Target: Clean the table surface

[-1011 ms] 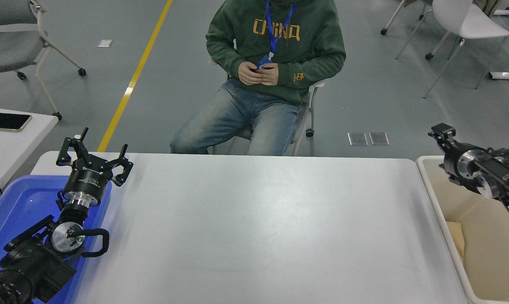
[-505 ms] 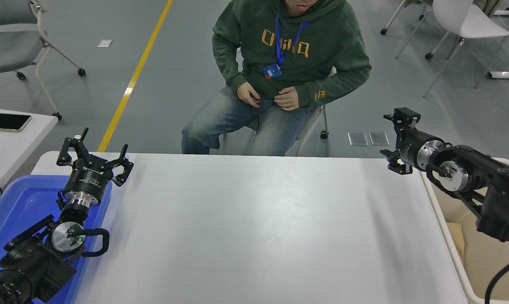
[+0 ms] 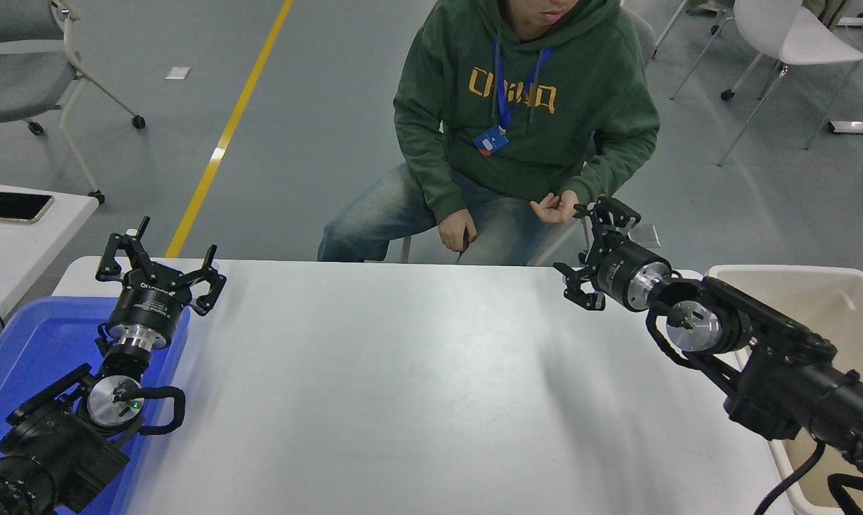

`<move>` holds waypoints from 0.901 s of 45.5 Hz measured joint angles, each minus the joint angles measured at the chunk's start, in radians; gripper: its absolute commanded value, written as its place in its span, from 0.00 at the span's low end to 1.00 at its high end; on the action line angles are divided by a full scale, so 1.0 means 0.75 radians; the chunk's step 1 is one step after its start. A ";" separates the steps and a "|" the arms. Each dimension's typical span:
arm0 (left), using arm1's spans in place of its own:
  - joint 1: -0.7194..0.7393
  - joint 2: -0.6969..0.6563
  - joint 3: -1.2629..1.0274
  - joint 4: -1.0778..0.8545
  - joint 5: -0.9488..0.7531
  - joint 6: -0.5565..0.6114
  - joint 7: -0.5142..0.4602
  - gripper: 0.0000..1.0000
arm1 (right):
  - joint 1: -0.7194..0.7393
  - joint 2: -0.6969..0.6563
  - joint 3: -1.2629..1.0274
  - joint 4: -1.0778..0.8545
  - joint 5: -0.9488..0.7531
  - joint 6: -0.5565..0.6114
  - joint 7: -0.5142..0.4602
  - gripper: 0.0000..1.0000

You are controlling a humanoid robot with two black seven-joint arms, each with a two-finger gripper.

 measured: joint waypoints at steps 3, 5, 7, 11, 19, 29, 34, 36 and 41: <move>0.000 0.000 0.000 0.000 0.000 0.000 0.000 1.00 | -0.021 0.019 0.003 0.028 0.000 0.000 0.041 1.00; 0.000 0.000 0.000 0.000 0.000 0.000 0.000 1.00 | -0.035 0.037 0.004 0.042 -0.002 -0.001 0.067 1.00; 0.000 0.000 0.000 0.000 0.000 0.000 0.000 1.00 | -0.048 0.054 0.005 0.052 -0.005 -0.005 0.089 1.00; 0.000 0.000 0.000 0.000 0.000 0.000 0.000 1.00 | -0.068 0.080 0.007 0.063 -0.008 -0.021 0.120 1.00; 0.000 0.000 0.000 0.000 0.000 0.000 0.000 1.00 | -0.093 0.107 0.010 0.054 -0.012 -0.066 0.156 1.00; 0.000 0.000 0.000 0.000 0.000 0.000 0.000 1.00 | -0.108 0.125 0.013 0.017 -0.013 -0.103 0.186 1.00; 0.000 0.000 0.000 0.000 0.000 0.000 0.000 1.00 | -0.113 0.140 0.013 -0.009 -0.013 -0.114 0.196 1.00; 0.000 0.000 0.000 0.000 0.000 0.000 0.000 1.00 | -0.114 0.144 0.013 -0.015 -0.014 -0.116 0.199 1.00; 0.000 0.000 0.000 0.000 0.000 0.000 0.000 1.00 | -0.115 0.153 0.013 -0.029 -0.014 -0.131 0.205 1.00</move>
